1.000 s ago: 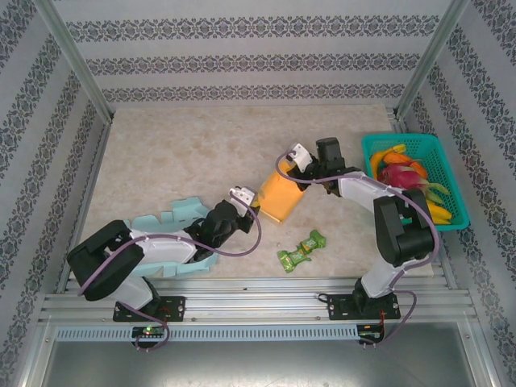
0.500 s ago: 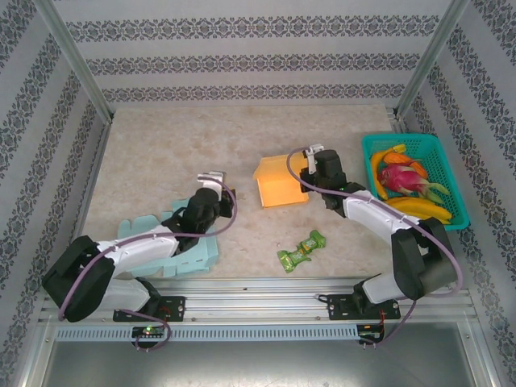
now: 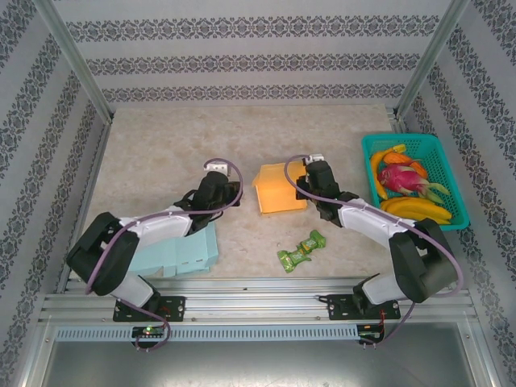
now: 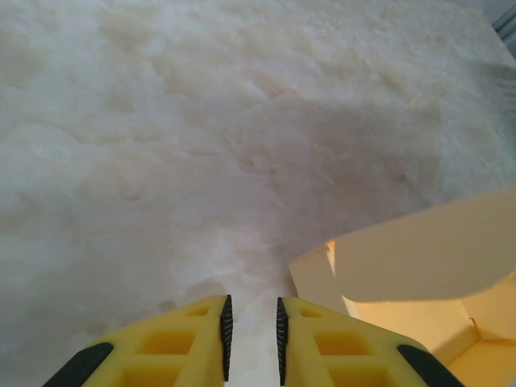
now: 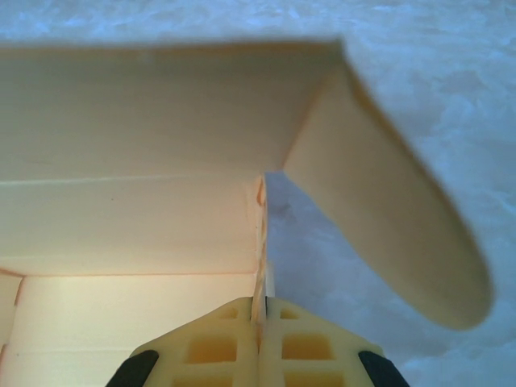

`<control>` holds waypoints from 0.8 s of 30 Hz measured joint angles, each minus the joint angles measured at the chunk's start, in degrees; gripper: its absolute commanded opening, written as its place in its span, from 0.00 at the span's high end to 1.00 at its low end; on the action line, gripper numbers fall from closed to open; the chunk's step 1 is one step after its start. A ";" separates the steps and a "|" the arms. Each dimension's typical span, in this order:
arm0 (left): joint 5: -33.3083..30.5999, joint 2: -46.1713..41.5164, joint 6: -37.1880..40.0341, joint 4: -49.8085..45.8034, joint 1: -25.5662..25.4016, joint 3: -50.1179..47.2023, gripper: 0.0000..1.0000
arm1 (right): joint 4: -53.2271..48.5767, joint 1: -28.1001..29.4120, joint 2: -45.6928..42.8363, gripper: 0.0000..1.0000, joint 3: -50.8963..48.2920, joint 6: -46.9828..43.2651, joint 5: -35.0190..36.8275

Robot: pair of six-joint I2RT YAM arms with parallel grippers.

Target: Fold the paper box

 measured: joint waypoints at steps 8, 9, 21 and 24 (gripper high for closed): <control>1.53 4.42 -1.79 0.13 -2.75 2.47 0.77 | 2.38 1.36 -2.16 1.00 -3.41 1.79 2.75; 1.51 4.59 -1.79 0.13 -3.04 2.78 0.77 | 2.80 1.51 -2.54 1.00 -3.98 1.86 2.95; -1.97 2.95 -1.11 -2.58 -2.89 3.96 0.77 | 4.31 2.60 -3.30 1.00 -5.99 2.08 4.44; -1.20 2.97 -1.14 -3.52 -2.89 5.25 0.77 | 4.83 3.26 -3.39 1.00 -6.36 2.64 5.11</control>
